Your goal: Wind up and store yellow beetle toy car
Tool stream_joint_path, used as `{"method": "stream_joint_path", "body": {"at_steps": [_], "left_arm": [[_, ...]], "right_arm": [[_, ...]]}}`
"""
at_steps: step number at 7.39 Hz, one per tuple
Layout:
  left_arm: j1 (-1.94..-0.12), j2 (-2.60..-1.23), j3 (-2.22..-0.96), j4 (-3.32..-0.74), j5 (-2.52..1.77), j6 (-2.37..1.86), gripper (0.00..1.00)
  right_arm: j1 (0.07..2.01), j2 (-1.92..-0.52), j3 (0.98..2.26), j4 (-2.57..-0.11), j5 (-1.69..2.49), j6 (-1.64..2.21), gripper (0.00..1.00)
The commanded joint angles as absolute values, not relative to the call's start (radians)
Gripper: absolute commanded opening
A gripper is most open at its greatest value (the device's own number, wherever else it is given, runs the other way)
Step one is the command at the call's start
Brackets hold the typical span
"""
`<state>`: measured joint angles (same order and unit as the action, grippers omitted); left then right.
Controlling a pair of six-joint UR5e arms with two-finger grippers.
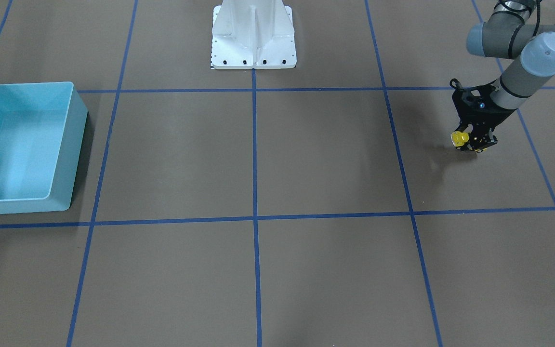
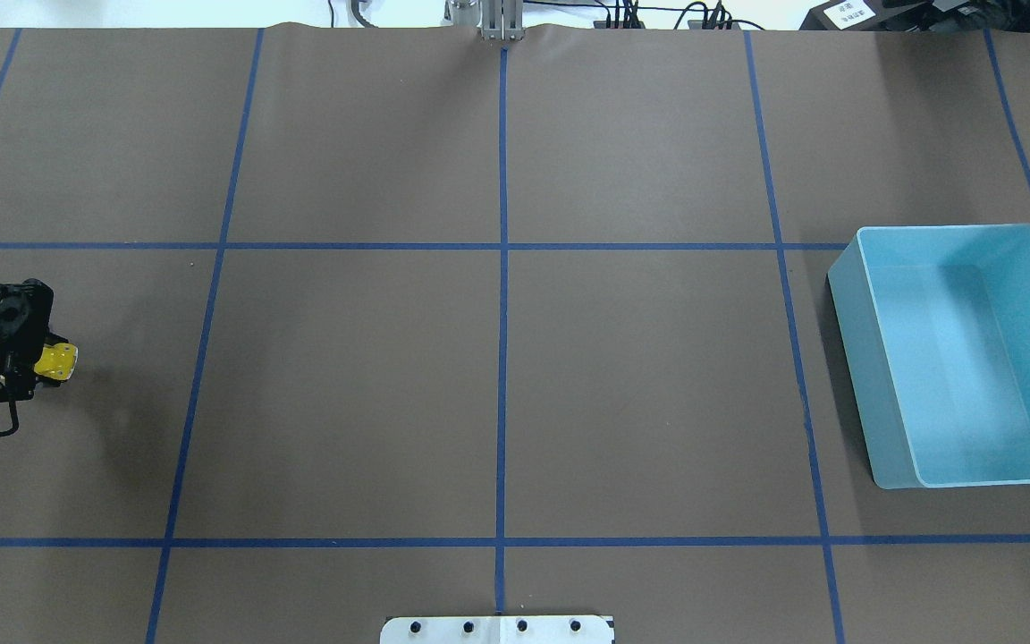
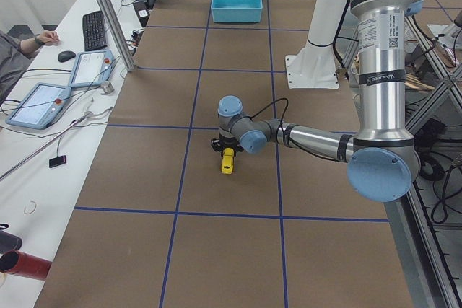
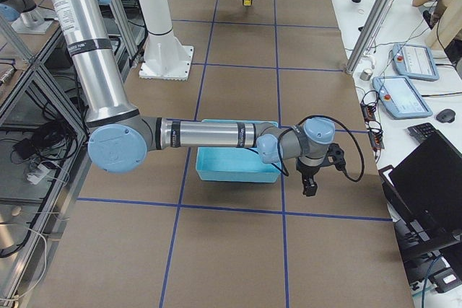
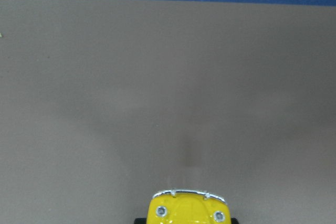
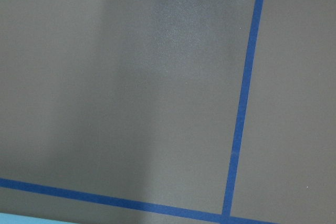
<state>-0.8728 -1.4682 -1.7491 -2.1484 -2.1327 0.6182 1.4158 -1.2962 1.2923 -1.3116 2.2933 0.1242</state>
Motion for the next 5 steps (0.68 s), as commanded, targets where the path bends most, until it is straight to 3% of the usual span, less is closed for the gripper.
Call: {"method": "stream_joint_path", "body": {"at_steps": [1,5], "left_arm": [[-0.887,-1.476,-1.744,-2.167,-2.166,0.615,0.00],[-0.911,-1.480,-1.703,-2.221,-2.209,0.615,0.00]], "right_arm": [[1.416,-1.296,1.292,-1.312,2.293,0.124,1.00],[1.417,-1.296,1.293,-1.312,2.293,0.124,1.00]]}}
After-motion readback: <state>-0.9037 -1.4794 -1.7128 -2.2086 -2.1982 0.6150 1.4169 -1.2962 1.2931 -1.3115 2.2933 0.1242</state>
